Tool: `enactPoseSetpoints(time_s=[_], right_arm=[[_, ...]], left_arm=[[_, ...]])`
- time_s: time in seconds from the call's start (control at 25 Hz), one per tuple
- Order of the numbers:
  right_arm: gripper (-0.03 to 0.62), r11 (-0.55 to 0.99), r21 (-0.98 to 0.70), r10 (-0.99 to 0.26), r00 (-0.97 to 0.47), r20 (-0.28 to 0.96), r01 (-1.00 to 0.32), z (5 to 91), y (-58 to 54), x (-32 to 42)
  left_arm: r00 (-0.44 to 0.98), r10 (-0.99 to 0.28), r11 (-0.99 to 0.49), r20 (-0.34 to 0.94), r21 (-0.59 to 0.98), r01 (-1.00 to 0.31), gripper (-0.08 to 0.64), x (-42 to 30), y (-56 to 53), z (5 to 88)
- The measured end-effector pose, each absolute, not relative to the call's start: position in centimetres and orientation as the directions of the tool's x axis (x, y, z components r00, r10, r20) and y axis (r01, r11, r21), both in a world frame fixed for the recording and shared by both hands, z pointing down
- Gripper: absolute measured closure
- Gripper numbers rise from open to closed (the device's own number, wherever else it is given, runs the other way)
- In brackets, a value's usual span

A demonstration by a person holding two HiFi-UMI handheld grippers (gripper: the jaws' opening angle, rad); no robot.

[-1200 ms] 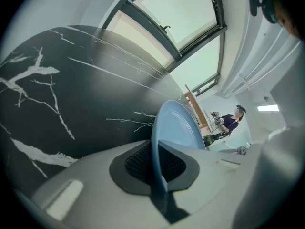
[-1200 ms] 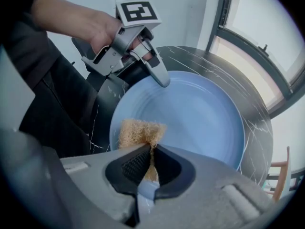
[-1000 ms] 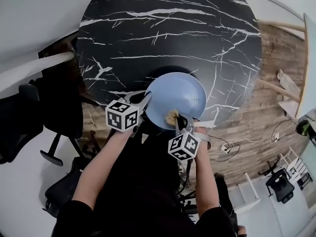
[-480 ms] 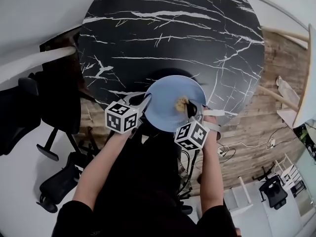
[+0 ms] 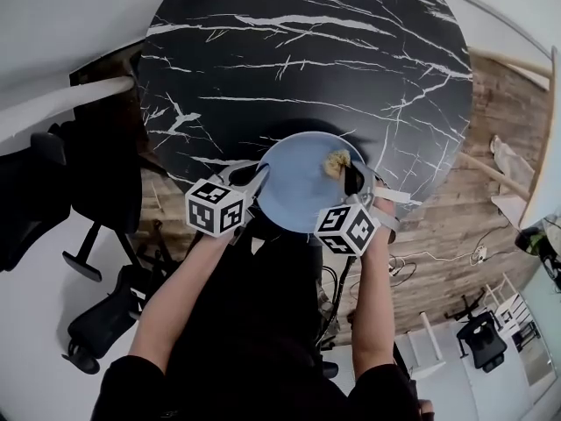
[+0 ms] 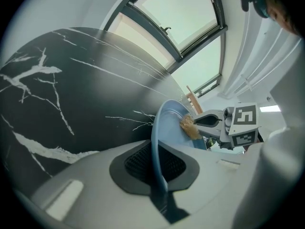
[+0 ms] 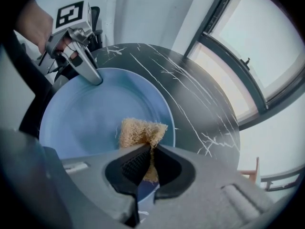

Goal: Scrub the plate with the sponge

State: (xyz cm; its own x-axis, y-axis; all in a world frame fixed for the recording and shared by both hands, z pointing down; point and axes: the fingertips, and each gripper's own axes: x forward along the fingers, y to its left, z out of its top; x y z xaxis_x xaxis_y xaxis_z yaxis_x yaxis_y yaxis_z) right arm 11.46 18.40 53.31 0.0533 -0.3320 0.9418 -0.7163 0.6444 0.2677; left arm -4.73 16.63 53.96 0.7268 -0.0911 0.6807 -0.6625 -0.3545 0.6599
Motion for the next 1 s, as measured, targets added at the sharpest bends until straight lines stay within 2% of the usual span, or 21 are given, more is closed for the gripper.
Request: enactPoseSetpoints(time_s=[0.4,0.72,0.88,1.0], right_arm=[[0.571,0.536,0.223,-0.252,0.097,0.963,-0.814,52.9,24.7,10.8],[0.571,0.473,0.087,-0.191,-0.006,0.982,-0.877,53.7,29.2,5.2],[0.571,0.457,0.063,-0.209,-0.038,0.977,-0.887,53.3,29.4,3.2],[0.571,0.396,0.075,-0.279,-0.042,0.959,-0.915,51.8,28.2,3.3]], left_arm=[[0.729,-0.113,-0.334,0.675,0.666,-0.667,0.541,-4.8,16.6,53.9],[0.731,-0.109,-0.333,0.673,0.668,-0.665,0.54,-4.7,16.6,54.1],[0.731,-0.105,-0.333,0.674,0.669,-0.664,0.538,-4.7,16.7,54.1],[0.732,-0.107,-0.334,0.673,0.669,-0.664,0.537,-4.7,16.7,54.1]])
